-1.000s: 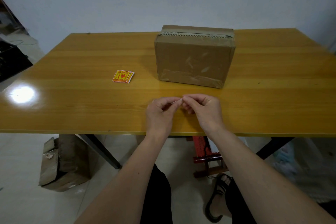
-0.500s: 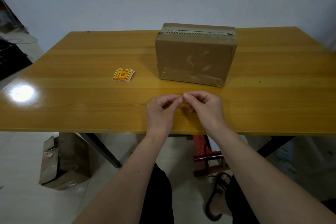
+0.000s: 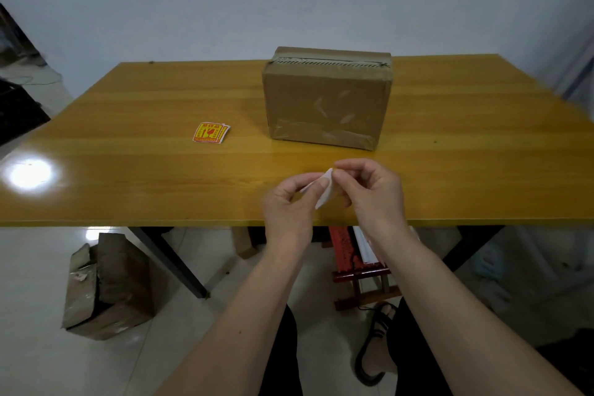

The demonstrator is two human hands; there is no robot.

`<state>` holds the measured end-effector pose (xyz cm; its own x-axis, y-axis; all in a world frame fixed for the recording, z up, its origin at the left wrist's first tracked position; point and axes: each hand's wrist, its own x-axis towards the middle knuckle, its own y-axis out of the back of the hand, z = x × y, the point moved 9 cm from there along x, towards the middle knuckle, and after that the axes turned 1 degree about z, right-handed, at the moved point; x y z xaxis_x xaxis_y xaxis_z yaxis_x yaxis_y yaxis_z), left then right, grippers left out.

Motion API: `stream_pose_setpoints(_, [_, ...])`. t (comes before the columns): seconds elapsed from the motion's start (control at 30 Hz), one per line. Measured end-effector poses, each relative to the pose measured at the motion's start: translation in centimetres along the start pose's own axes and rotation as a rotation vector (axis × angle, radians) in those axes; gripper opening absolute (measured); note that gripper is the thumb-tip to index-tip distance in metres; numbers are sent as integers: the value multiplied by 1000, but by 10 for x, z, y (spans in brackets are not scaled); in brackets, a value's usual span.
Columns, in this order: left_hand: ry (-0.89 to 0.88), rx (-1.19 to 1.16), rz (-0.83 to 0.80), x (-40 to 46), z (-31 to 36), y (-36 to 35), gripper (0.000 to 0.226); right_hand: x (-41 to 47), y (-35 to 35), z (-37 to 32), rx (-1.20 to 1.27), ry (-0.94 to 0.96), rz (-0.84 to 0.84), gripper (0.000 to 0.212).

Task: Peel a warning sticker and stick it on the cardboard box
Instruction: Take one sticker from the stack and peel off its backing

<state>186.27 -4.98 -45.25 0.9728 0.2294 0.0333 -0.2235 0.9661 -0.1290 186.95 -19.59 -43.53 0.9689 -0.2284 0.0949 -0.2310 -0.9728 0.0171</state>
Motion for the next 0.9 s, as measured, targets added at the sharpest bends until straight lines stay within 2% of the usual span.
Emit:
stream_pose_setpoints(0.13, [-38,0,29,-12,10,0,16,-15,4,-6,-2,-7,26,7])
stream_pose_setpoints(0.3, [-100,72,48,-23,21,2,22,-25,5,-9,158,-91,32,7])
stream_pose_setpoints(0.43, [-218,123,98,-28,35,6,23,-32,-1,-6,197,-152,-39,6])
stream_pose_setpoints(0.53, [-274,177,115,-29,42,8,27,-35,-4,-4,259,-210,-76,15])
stream_pose_setpoints(0.9, [-291,204,112,-29,45,8,31,-38,-5,-8,284,-242,-47,7])
